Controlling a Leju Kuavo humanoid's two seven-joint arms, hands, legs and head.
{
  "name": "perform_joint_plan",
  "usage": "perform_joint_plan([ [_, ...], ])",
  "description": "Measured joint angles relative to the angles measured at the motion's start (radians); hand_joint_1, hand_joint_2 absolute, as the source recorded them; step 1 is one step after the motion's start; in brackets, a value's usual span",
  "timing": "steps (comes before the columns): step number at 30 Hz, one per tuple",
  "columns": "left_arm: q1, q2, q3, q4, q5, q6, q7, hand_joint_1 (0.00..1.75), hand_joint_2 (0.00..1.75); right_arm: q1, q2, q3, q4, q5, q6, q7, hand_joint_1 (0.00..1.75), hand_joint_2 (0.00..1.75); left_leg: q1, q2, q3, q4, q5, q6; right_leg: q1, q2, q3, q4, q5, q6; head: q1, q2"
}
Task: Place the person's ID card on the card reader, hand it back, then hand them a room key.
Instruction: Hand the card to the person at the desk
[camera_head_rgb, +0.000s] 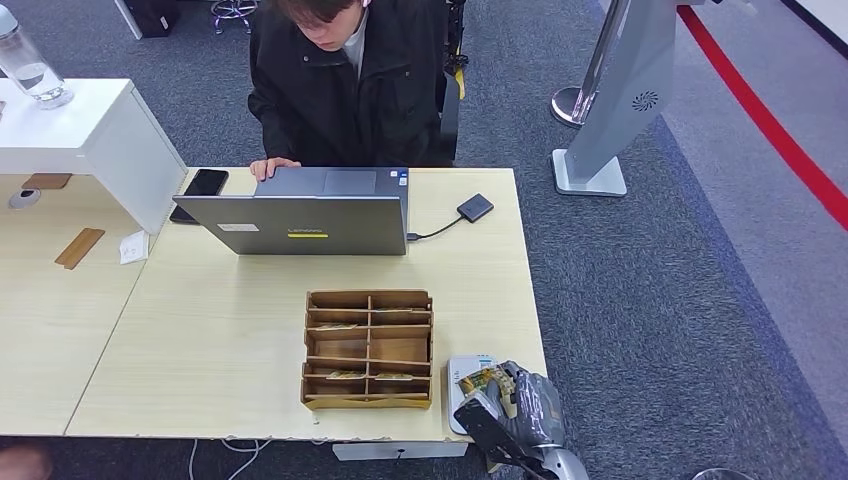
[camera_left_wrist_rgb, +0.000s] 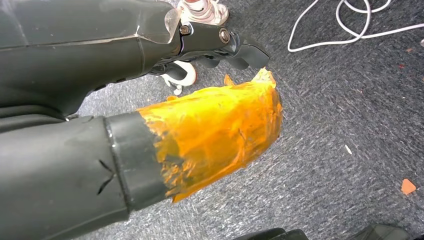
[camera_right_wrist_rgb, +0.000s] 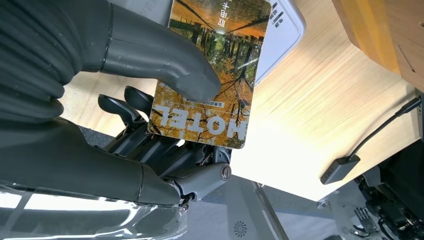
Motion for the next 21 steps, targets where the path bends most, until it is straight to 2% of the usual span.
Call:
perform_joint_plan([
  [9, 0.0, 0.0, 0.007, 0.0, -0.001, 0.0, 0.0, 0.0, 0.0, -0.002, 0.0, -0.006, 0.0, 0.049, -0.006, 0.01, 1.75, 1.75, 0.0, 0.0, 0.0, 0.0, 0.0, 0.0, 0.0, 0.0, 0.0, 0.0, 0.0, 0.0, 0.0, 0.0],
  [21, 0.0, 0.0, 0.022, 0.0, -0.011, 0.0, 0.0, 0.0, 0.0, -0.004, 0.0, -0.081, -0.068, 0.239, -0.039, 0.017, 1.75, 1.75, 0.0, 0.0, 0.0, 0.0, 0.0, 0.0, 0.0, 0.0, 0.0, 0.0, 0.0, 0.0, 0.0, 0.0],
])
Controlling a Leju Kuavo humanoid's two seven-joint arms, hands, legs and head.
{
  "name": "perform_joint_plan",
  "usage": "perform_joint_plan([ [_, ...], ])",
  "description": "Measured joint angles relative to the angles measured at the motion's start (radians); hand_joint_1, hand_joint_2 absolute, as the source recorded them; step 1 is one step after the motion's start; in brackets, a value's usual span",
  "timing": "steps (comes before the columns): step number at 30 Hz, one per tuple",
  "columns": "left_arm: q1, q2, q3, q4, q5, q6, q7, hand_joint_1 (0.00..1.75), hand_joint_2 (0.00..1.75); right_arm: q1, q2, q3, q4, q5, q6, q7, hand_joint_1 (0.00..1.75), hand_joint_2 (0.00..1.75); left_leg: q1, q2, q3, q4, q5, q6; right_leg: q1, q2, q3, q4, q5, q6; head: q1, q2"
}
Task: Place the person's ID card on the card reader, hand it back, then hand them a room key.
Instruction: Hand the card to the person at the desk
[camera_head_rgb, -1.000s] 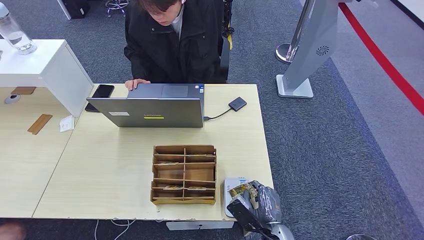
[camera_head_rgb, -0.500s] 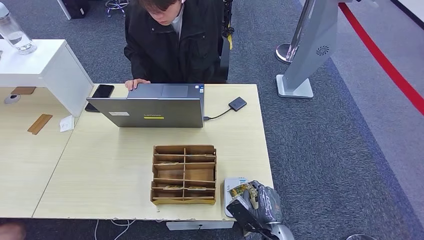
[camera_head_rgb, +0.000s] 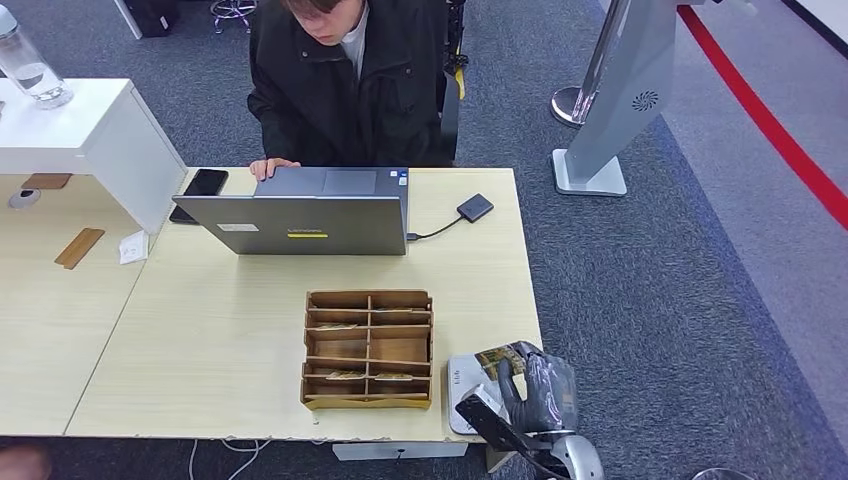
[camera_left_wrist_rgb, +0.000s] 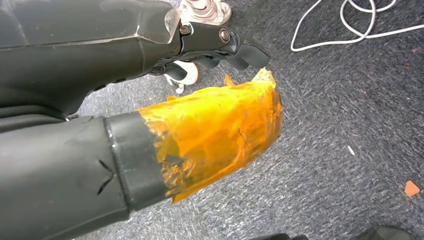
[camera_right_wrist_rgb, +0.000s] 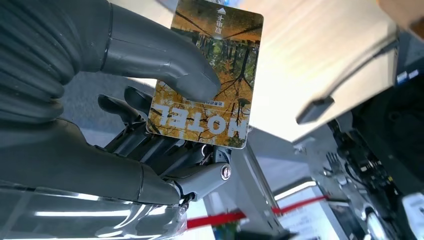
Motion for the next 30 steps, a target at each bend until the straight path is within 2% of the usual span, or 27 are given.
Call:
perform_joint_plan([
  [9, 0.0, 0.0, 0.002, 0.0, -0.007, 0.0, -0.003, 0.0, 0.0, 0.002, -0.001, -0.046, -0.088, 0.082, -0.013, -0.017, 1.75, 1.75, 0.0, 0.0, 0.0, 0.0, 0.0, 0.0, 0.0, 0.0, 0.0, 0.0, 0.0, 0.0, 0.0, 0.0],
  [30, -0.001, 0.0, 0.008, 0.0, -0.015, 0.0, -0.006, 0.0, 0.0, 0.002, -0.001, -0.077, -0.172, 0.145, -0.022, -0.042, 1.75, 1.75, 0.0, 0.0, 0.0, 0.0, 0.0, 0.0, 0.0, 0.0, 0.0, 0.0, 0.0, 0.0, 0.0, 0.0],
])
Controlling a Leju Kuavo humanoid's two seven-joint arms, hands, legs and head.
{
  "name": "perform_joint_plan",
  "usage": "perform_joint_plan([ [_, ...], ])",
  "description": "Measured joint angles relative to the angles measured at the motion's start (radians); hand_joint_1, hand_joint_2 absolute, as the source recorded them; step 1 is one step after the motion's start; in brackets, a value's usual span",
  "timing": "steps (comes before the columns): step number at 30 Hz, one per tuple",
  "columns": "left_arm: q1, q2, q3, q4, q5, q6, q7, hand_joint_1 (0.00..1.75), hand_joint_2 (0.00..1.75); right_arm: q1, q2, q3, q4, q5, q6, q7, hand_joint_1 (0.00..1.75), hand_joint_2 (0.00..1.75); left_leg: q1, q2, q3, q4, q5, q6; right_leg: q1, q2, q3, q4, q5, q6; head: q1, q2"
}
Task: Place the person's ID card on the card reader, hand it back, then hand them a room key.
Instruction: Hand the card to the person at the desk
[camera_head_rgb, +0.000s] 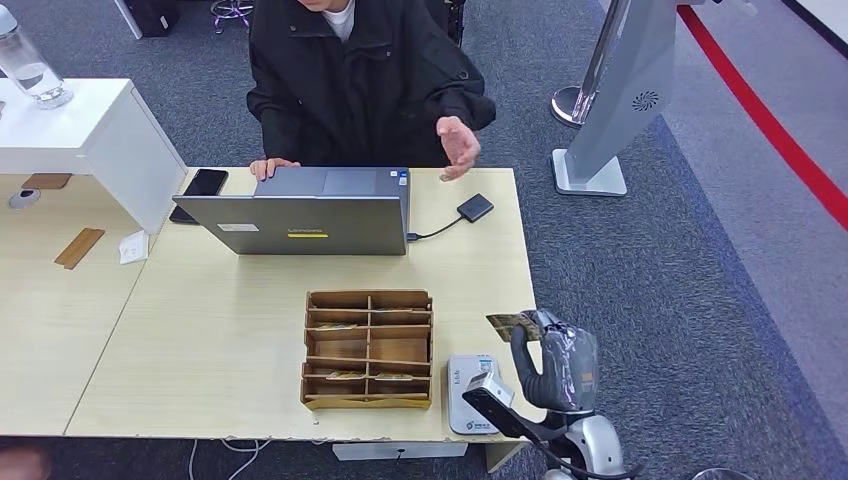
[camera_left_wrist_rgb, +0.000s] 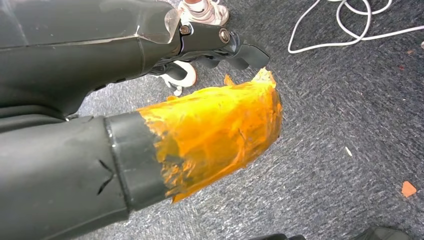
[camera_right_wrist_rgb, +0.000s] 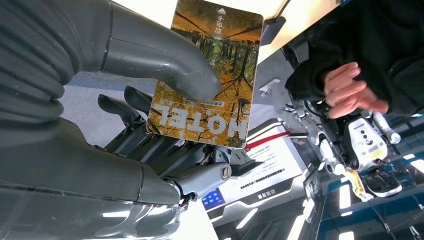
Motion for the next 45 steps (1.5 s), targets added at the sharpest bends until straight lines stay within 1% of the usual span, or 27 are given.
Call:
perform_joint_plan([
  [14, 0.0, 0.0, 0.001, 0.0, 0.0, 0.0, 0.0, 0.0, 0.0, 0.0, 0.0, -0.002, -0.003, 0.0, 0.0, 0.0, 1.75, 1.75, 0.0, 0.0, 0.0, 0.0, 0.0, 0.0, 0.0, 0.0, 0.0, 0.0, 0.0, 0.0, 0.0, 0.0],
  [17, -0.001, 0.0, 0.001, 0.0, -0.005, 0.0, -0.003, 0.0, 0.0, -0.01, 0.0, -0.004, -0.01, 0.014, -0.002, -0.014, 1.75, 1.75, 0.0, 0.0, 0.0, 0.0, 0.0, 0.0, 0.0, 0.0, 0.0, 0.0, 0.0, 0.0, 0.0, 0.0],
  [20, -0.002, 0.0, 0.001, 0.0, -0.013, -0.002, -0.007, 0.0, 0.0, -0.041, 0.0, -0.002, -0.023, 0.036, -0.004, -0.034, 1.75, 1.75, 0.0, 0.0, 0.0, 0.0, 0.0, 0.0, 0.0, 0.0, 0.0, 0.0, 0.0, 0.0, 0.0, 0.0],
  [25, -0.004, 0.002, 0.001, 0.0, -0.03, -0.01, -0.008, 0.0, 0.0, -0.11, 0.001, 0.015, -0.028, 0.067, 0.002, -0.042, 1.75, 1.75, 0.0, 0.0, 0.0, 0.0, 0.001, 0.0, 0.0, 0.0, 0.0, 0.0, 0.001, 0.0, 0.0, 0.0],
  [28, -0.007, 0.003, 0.001, 0.0, -0.047, -0.019, -0.009, 0.0, 0.0, -0.17, 0.006, 0.037, -0.025, 0.08, 0.015, -0.041, 1.75, 1.75, 0.0, 0.001, 0.0, 0.0, 0.001, 0.0, 0.0, 0.001, 0.0, 0.001, 0.001, -0.001, 0.0, 0.0],
  [32, -0.016, 0.004, 0.0, 0.0, -0.059, -0.028, -0.009, 0.0, 0.0, -0.259, 0.025, 0.067, -0.014, 0.085, 0.039, -0.025, 1.75, 1.75, 0.0, 0.0, 0.0, 0.0, 0.002, -0.001, 0.0, 0.0, 0.0, 0.001, 0.001, -0.001, 0.0, 0.0],
  [41, -0.018, 0.007, -0.005, 0.0, -0.081, -0.042, -0.006, 0.0, 0.0, -0.333, 0.044, 0.106, 0.012, 0.095, 0.052, -0.002, 1.74, 1.75, 0.0, 0.0, 0.0, 0.0, 0.002, 0.0, 0.0, 0.0, 0.0, 0.001, 0.001, -0.001, 0.0, 0.0],
  [42, -0.018, 0.007, -0.006, 0.0, -0.083, -0.044, -0.006, 0.0, 0.0, -0.339, 0.045, 0.109, 0.017, 0.099, 0.057, 0.005, 1.63, 1.75, 0.0, 0.0, 0.0, 0.0, 0.002, 0.0, 0.0, 0.0, 0.0, 0.001, 0.001, -0.001, 0.0, 0.0],
  [43, -0.019, 0.007, -0.007, 0.0, -0.084, -0.045, -0.006, 0.0, 0.0, -0.344, 0.046, 0.111, 0.023, 0.103, 0.063, 0.012, 1.23, 1.75, 0.0, 0.0, 0.0, 0.0, 0.002, 0.0, 0.0, 0.0, 0.0, 0.001, 0.001, -0.001, 0.0, 0.0],
  [45, -0.019, 0.007, -0.009, 0.0, -0.087, -0.047, -0.006, 0.0, 0.0, -0.352, 0.047, 0.114, 0.036, 0.113, 0.073, 0.025, 0.36, 1.75, 0.0, 0.0, 0.0, 0.0, 0.002, 0.0, 0.0, 0.0, 0.0, 0.001, 0.001, -0.001, 0.0, 0.0],
])
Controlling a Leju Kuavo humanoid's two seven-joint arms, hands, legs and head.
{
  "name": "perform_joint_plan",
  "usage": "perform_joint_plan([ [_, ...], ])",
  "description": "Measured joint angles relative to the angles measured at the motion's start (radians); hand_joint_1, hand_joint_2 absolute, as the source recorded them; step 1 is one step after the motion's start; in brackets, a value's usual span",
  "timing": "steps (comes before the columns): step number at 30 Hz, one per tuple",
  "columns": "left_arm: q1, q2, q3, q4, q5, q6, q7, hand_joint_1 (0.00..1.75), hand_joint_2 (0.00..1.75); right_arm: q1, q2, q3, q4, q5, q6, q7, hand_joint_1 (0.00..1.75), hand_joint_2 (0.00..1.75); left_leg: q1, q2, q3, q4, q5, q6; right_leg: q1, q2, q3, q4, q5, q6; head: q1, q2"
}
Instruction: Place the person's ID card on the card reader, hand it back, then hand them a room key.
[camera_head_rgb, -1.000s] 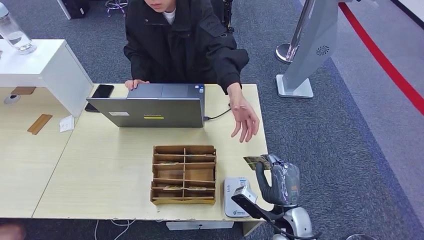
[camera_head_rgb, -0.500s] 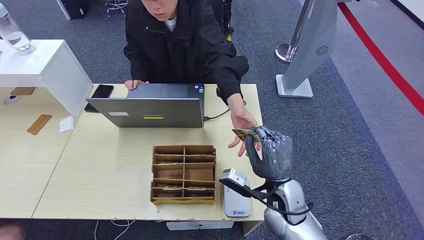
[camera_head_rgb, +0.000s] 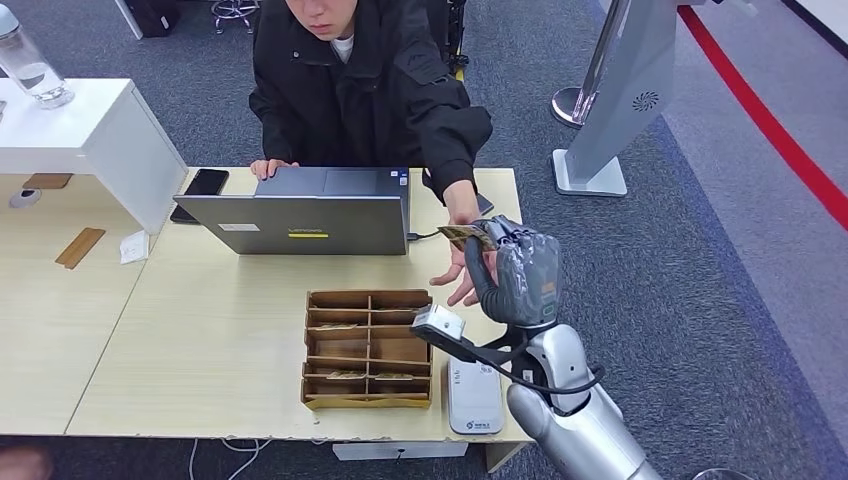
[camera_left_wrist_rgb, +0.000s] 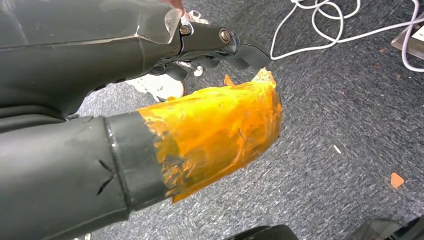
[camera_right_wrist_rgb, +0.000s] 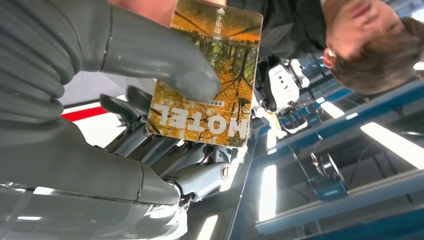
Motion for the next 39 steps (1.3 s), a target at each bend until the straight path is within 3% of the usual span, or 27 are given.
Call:
perform_joint_plan([
  [1, 0.0, 0.0, 0.0, 0.0, -0.001, -0.001, 0.0, 0.0, 0.0, -0.003, 0.001, 0.001, 0.008, 0.007, 0.004, 0.008, 0.03, 1.75, 0.0, 0.0, 0.0, 0.0, 0.0, 0.0, 0.0, 0.0, 0.0, 0.0, 0.0, 0.0, 0.0, 0.0],
  [2, 0.0, 0.0, 0.0, 0.0, -0.001, -0.002, 0.0, 0.0, 0.0, -0.006, 0.001, 0.002, 0.017, 0.014, 0.008, 0.016, 0.0, 1.75, 0.0, 0.0, 0.0, 0.0, 0.0, 0.0, 0.0, 0.0, 0.0, 0.0, 0.0, 0.0, 0.0, 0.0],
  [28, 0.0, 0.0, 0.0, 0.0, -0.001, -0.006, 0.008, 0.0, 0.0, -0.004, 0.001, 0.018, 0.071, 0.062, 0.037, 0.074, 0.0, 1.75, 0.0, 0.0, 0.0, 0.0, 0.0, 0.0, 0.0, 0.0, 0.0, 0.0, 0.0, 0.0, 0.0, 0.0],
  [39, 0.001, 0.0, 0.0, 0.0, 0.005, -0.005, 0.005, 0.0, 0.0, 0.047, 0.001, 0.026, 0.013, -0.078, 0.039, -0.026, 0.0, 1.75, 0.0, 0.0, 0.0, 0.0, 0.0, 0.0, 0.0, 0.0, -0.001, 0.0, 0.0, 0.0, 0.0, 0.0],
])
